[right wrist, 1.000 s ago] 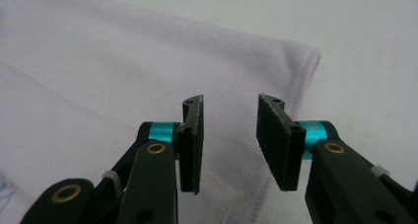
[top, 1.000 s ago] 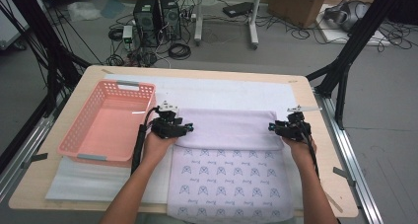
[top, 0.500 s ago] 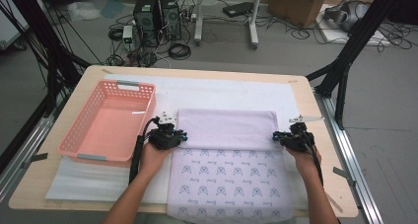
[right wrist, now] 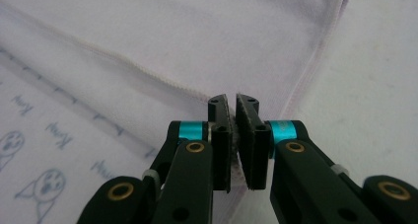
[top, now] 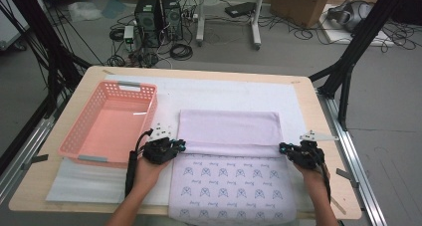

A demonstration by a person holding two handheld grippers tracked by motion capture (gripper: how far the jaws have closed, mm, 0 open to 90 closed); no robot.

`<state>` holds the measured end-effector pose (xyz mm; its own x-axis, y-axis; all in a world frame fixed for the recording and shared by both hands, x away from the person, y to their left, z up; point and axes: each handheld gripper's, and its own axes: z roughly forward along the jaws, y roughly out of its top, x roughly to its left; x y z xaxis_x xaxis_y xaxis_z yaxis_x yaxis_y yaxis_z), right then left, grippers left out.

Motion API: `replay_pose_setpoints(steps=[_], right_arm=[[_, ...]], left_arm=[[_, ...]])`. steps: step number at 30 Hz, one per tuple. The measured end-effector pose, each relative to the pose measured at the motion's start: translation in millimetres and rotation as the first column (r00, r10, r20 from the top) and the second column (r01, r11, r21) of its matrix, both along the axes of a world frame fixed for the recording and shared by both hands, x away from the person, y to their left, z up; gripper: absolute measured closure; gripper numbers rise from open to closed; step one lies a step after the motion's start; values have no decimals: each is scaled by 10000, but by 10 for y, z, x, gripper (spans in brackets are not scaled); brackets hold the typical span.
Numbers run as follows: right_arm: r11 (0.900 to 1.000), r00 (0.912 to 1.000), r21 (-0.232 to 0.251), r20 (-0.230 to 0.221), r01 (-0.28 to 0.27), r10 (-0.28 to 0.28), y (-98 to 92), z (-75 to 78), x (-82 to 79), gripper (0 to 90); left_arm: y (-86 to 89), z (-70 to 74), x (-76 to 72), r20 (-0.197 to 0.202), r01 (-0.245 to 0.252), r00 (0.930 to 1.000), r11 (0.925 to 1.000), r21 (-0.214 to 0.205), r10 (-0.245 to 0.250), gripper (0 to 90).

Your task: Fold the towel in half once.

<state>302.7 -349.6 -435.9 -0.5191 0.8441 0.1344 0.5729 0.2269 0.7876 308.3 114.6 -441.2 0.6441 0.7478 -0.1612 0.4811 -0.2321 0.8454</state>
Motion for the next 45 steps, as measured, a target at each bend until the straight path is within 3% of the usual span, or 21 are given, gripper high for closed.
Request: replay_pose_setpoints(steps=[7, 11, 20, 29, 45], right_arm=[[9999, 9998, -96, 137, -114, 115, -10, 7, -221, 845], [9998, 9998, 187, 168, -88, 85, -36, 11, -335, 845], [9995, 9996, 180, 151, -255, 252, -43, -7, -501, 845], [9995, 9994, 216, 259, -218, 212, -50, 9, -840, 845], [9994, 9992, 236, 318, -246, 238, -30, 45, -1582, 846]], left_arm=[[40, -9, -172, 422, 298, 9987, 9992, -277, -286, 828], [44, 10, -246, 495, 394, 9981, 9986, -342, -376, 827], [90, -4, -446, 519, 476, 9976, 9978, -461, -452, 827], [105, -15, -809, 533, 465, 9976, 9977, -501, -438, 827], [172, 26, -1459, 657, 824, 9947, 9951, -546, -788, 827]])
